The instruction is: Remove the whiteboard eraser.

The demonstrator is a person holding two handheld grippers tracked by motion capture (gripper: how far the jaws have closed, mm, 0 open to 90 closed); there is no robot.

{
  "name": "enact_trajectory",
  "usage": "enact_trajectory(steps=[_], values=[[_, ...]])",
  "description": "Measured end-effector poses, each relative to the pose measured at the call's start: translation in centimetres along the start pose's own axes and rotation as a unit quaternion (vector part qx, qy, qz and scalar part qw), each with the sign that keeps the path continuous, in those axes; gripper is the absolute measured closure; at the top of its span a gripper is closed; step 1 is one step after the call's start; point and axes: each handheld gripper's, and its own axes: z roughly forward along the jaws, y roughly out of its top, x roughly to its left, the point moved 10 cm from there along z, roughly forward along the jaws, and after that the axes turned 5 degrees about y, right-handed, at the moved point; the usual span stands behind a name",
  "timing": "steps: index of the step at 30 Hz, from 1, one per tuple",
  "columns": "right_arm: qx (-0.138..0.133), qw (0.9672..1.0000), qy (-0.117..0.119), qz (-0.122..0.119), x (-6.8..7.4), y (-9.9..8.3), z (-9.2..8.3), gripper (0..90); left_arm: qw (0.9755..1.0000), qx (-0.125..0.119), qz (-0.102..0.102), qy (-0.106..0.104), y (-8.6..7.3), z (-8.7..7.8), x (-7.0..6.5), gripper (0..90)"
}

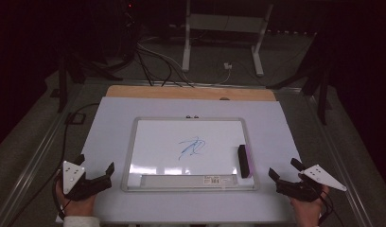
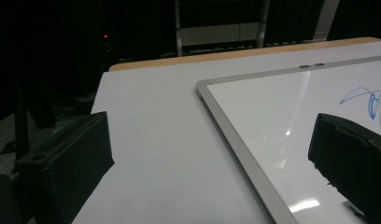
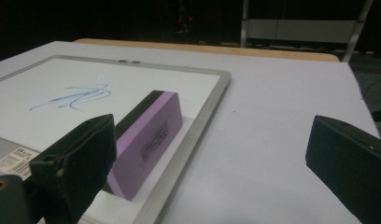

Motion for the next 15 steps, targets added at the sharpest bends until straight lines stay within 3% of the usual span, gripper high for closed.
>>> enact_trajectory(steps=[11,15], values=[[-0.003,0.9999,-0.013,0.002,0.4,0.9,-0.4,0.0,1.0,0.002,-0.003,0.003,-0.2,0.1,0.0,0.5],[0.004,0.9999,-0.012,-0.01,0.7,1.5,-0.3,0.0,1.0,0.003,-0.008,0.002,-0.2,0.1,0.0,0.5]])
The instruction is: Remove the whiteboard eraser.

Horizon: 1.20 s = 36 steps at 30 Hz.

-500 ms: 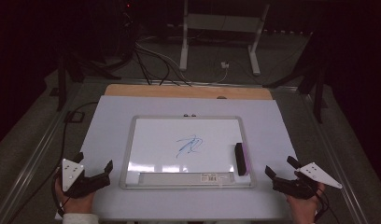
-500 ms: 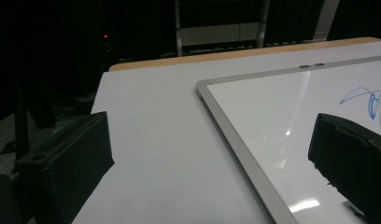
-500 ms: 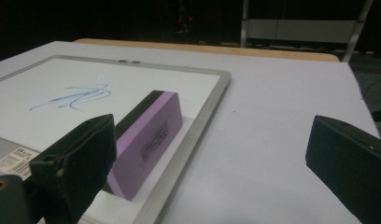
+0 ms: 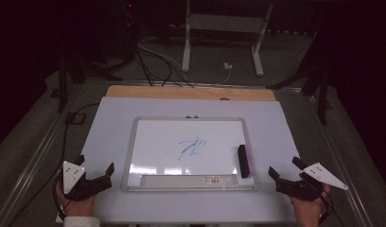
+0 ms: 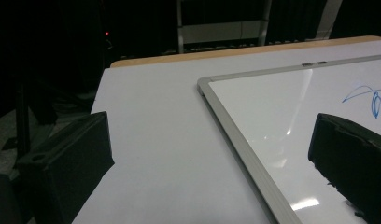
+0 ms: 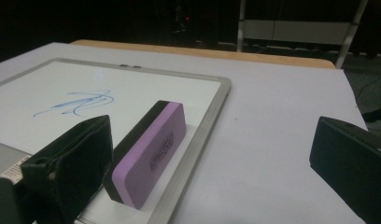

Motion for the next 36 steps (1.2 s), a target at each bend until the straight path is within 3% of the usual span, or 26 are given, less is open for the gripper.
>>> enact_trajectory(steps=[14,20,36], values=[[0.005,0.9996,0.029,-0.005,0.3,2.0,0.2,0.1,0.9999,0.011,0.004,-0.001,-0.4,0.3,-0.3,0.5],[0.007,0.9996,0.023,-0.017,0.1,2.3,0.8,0.1,0.9999,0.009,0.008,0.0,-0.4,0.3,-0.5,0.5],[0.027,0.9992,0.026,-0.009,0.7,2.7,2.6,0.1,0.9999,0.009,0.007,0.0,-0.4,0.4,-0.4,0.5]])
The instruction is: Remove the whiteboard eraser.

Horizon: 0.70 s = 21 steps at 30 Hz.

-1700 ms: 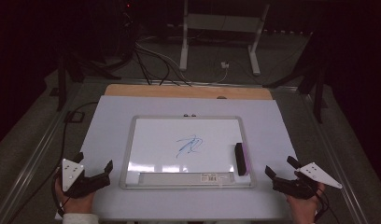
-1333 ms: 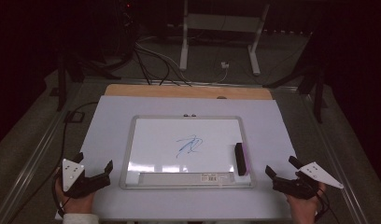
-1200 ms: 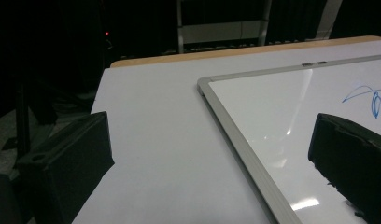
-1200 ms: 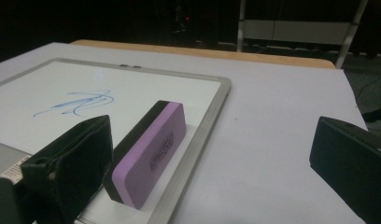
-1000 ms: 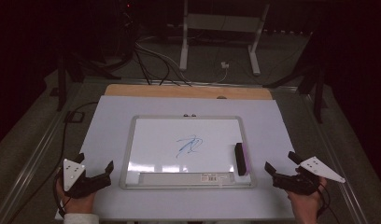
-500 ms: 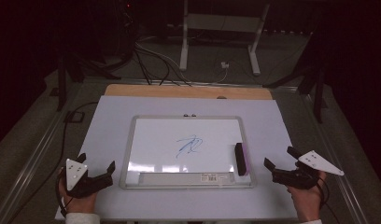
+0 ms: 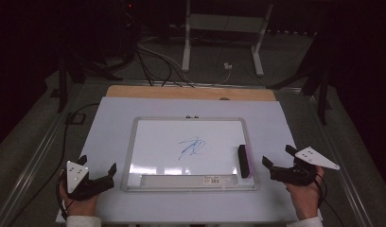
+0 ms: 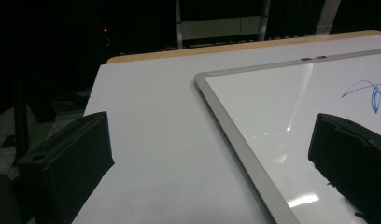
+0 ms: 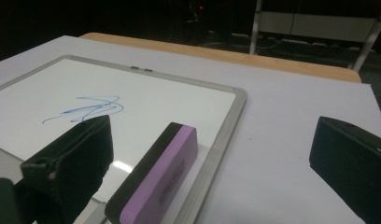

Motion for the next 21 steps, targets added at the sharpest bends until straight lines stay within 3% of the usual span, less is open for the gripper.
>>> enact_trajectory(steps=[13,21], values=[[0.024,0.9996,0.014,0.006,0.6,-0.7,1.4,0.1,1.0,0.003,0.003,-0.001,-0.1,0.1,-0.1,0.5],[0.05,0.9982,0.018,0.029,0.7,-1.2,2.5,0.1,1.0,0.003,0.005,-0.003,-0.1,0.1,-0.3,0.5]])
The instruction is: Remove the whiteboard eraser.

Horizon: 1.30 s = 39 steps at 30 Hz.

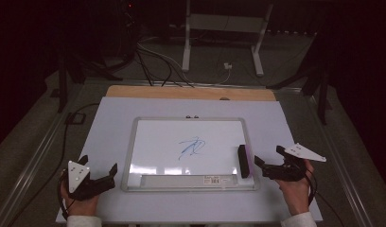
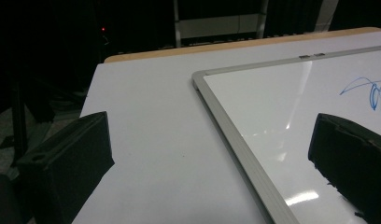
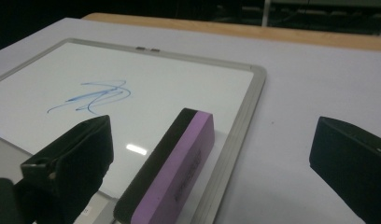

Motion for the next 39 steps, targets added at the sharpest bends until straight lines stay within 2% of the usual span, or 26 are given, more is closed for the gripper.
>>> enact_trajectory(steps=[6,8,14,19,21,22,23,24,26,28,32,34,36,39], values=[[0.027,0.9995,0.003,0.015,-0.1,-0.6,1.0,0.2,1.0,0.0,0.0,0.0,0.0,0.0,0.0,0.5],[0.042,0.9986,0.015,0.027,0.0,-1.1,1.6,3.0,1.0,0.0,0.0,0.0,0.0,0.0,0.0,0.5],[0.069,0.9964,0.03,0.038,0.3,-1.8,2.5,6.5,1.0,0.001,0.001,-0.002,0.0,0.0,-0.1,0.5],[0.081,0.9956,0.025,0.04,0.3,-2.0,2.9,11.0,1.0,0.001,0.0,-0.002,0.0,0.0,-0.1,0.5],[0.086,0.9954,0.024,0.034,0.4,-2.0,3.0,20.9,1.0,0.001,0.0,-0.002,0.0,0.0,-0.1,0.5],[0.086,0.9954,0.024,0.034,0.4,-2.0,3.0,20.9,1.0,0.001,0.0,-0.003,0.0,0.0,-0.1,0.5],[0.089,0.9952,0.028,0.029,0.5,-2.1,3.1,25.0,1.0,0.001,0.001,-0.002,0.0,0.0,-0.1,0.5],[0.091,0.995,0.03,0.026,0.6,-2.2,3.2,32.3,1.0,0.001,0.001,-0.003,0.0,0.0,-0.1,0.5],[0.092,0.9949,0.03,0.029,0.6,-2.2,3.3,35.1,1.0,0.002,0.002,-0.003,0.0,0.0,-0.1,0.5],[0.097,0.9942,0.032,0.035,0.6,-2.4,3.5,43.9,1.0,0.001,0.001,-0.003,0.0,0.0,-0.2,0.5],[0.108,0.9925,0.042,0.039,0.8,-2.8,3.8,52.6,1.0,0.001,0.001,-0.003,0.0,0.0,-0.1,0.5],[0.11,0.9921,0.044,0.042,0.8,-2.8,3.8,54.0,1.0,0.001,0.001,-0.003,0.0,0.0,-0.1,0.5],[0.113,0.991,0.052,0.05,1.0,-2.9,3.9,60.0,1.0,0.001,0.001,-0.003,0.0,0.0,-0.2,0.5],[0.115,0.9904,0.055,0.053,1.1,-2.9,3.9,61.6,1.0,0.001,0.001,-0.003,0.0,0.0,-0.2,0.5]])
